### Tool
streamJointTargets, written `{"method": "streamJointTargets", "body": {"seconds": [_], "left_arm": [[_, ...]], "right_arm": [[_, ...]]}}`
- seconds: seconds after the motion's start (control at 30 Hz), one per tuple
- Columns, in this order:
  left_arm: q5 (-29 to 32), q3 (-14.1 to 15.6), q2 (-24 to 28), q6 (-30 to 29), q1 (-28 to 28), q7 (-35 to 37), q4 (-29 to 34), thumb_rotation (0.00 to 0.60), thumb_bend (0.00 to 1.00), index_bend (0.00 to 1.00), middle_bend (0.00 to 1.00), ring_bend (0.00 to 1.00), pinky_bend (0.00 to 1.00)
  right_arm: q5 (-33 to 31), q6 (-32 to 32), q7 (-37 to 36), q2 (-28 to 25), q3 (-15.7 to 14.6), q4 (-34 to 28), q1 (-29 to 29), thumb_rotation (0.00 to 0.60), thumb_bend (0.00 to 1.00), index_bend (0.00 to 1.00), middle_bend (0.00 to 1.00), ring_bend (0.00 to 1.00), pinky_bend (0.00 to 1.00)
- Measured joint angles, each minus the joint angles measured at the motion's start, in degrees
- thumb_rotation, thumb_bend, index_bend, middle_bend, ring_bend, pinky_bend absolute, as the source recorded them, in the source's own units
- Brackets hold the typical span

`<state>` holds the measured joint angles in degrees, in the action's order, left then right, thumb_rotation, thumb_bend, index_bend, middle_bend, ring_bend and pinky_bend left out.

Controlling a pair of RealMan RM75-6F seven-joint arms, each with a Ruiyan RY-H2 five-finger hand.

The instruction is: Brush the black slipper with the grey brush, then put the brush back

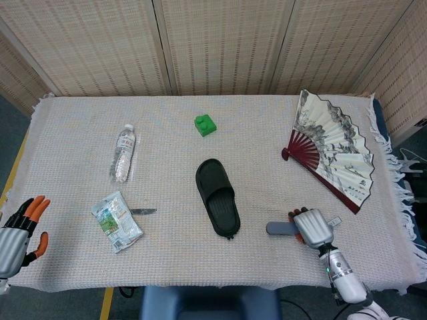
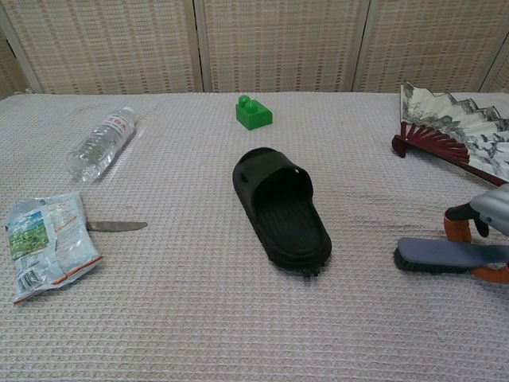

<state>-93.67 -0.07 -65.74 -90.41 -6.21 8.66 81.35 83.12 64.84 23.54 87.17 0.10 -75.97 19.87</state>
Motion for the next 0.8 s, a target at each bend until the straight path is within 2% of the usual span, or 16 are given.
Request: {"method": "streamJointTargets", "body": {"seconds": [0.13, 0.23, 0.37, 0.57, 0.8], "left_arm": [[0.0, 0.0, 0.1, -0.2, 0.1, 0.1, 0.0, 0.600, 0.75, 0.00, 0.00, 0.01, 0.22], [-0.1, 0.0, 0.1, -0.3, 0.1, 0.3, 0.0, 0.600, 0.81, 0.00, 0.00, 0.01, 0.23], [-0.2, 0.0, 0.1, -0.4, 0.2, 0.3, -0.1, 0.600, 0.87, 0.00, 0.00, 0.02, 0.23], [-0.2, 0.0, 0.2, -0.6, 0.3, 0.2, 0.0, 0.600, 0.93, 0.00, 0.00, 0.02, 0.22], [-0.1, 0.0, 0.2, -0.2, 0.2, 0.2, 0.1, 0.600, 0.96, 0.00, 0.00, 0.01, 0.22]], "right_arm": [[-0.2, 0.5, 0.8, 0.6, 0.3, 0.1, 0.0, 0.600, 0.30, 0.83, 0.66, 0.66, 0.96], [-0.1, 1.0, 1.0, 0.6, 0.4, -0.2, 0.0, 0.600, 0.32, 0.86, 0.69, 0.69, 1.00], [-0.4, 1.7, 0.7, 0.3, 0.7, -0.6, -0.2, 0.600, 0.34, 0.90, 0.72, 0.72, 1.00], [-2.0, 1.7, 0.0, 0.2, 1.6, -0.2, -0.4, 0.600, 0.35, 0.90, 0.72, 0.73, 1.00], [-2.5, 3.0, -4.8, -0.2, 3.7, 0.0, -0.3, 0.600, 0.36, 0.90, 0.73, 0.73, 1.00]]}}
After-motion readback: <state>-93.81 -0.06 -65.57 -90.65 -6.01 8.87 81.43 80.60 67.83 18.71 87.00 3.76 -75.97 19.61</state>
